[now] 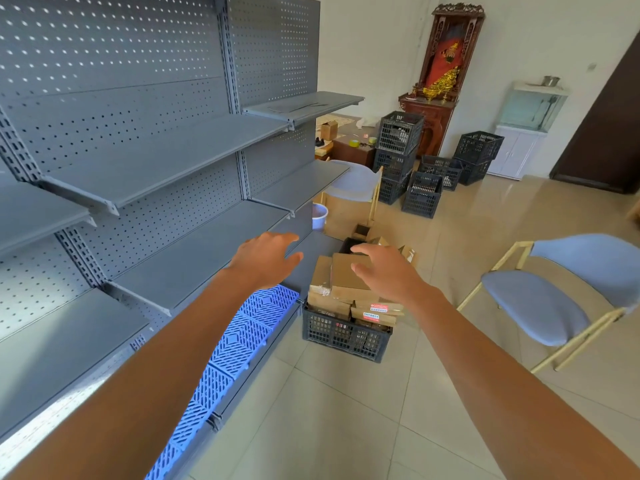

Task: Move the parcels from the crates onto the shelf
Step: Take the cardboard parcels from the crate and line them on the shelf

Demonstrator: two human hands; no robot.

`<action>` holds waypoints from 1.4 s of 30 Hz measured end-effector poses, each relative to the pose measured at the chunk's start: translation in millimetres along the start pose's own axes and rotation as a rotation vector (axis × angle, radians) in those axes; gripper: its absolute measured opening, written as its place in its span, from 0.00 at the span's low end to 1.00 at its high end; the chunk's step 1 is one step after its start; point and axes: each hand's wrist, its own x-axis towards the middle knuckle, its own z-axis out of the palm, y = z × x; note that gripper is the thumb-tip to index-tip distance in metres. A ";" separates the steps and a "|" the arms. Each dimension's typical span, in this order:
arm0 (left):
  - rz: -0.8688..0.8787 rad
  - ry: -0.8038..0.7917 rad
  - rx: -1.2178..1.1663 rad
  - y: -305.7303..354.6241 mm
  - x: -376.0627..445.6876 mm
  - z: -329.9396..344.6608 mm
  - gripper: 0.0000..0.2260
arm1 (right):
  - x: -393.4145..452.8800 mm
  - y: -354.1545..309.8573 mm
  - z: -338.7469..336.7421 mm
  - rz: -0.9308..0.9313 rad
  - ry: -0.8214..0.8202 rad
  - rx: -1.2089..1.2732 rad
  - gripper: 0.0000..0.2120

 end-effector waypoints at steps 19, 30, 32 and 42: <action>-0.063 -0.047 -0.021 -87.6 132.4 27.2 0.24 | 167.9 7.6 45.8 0.018 -0.080 0.039 0.20; -0.096 -0.124 -0.076 -188.5 203.5 39.3 0.24 | 277.0 -21.3 109.6 0.032 -0.145 0.021 0.20; -0.095 -0.129 -0.058 -195.8 212.1 36.9 0.23 | 291.4 -22.0 115.4 0.030 -0.146 0.036 0.20; -0.125 -0.138 -0.063 -195.8 245.4 29.4 0.23 | 337.0 -8.5 118.4 -0.023 -0.153 0.053 0.21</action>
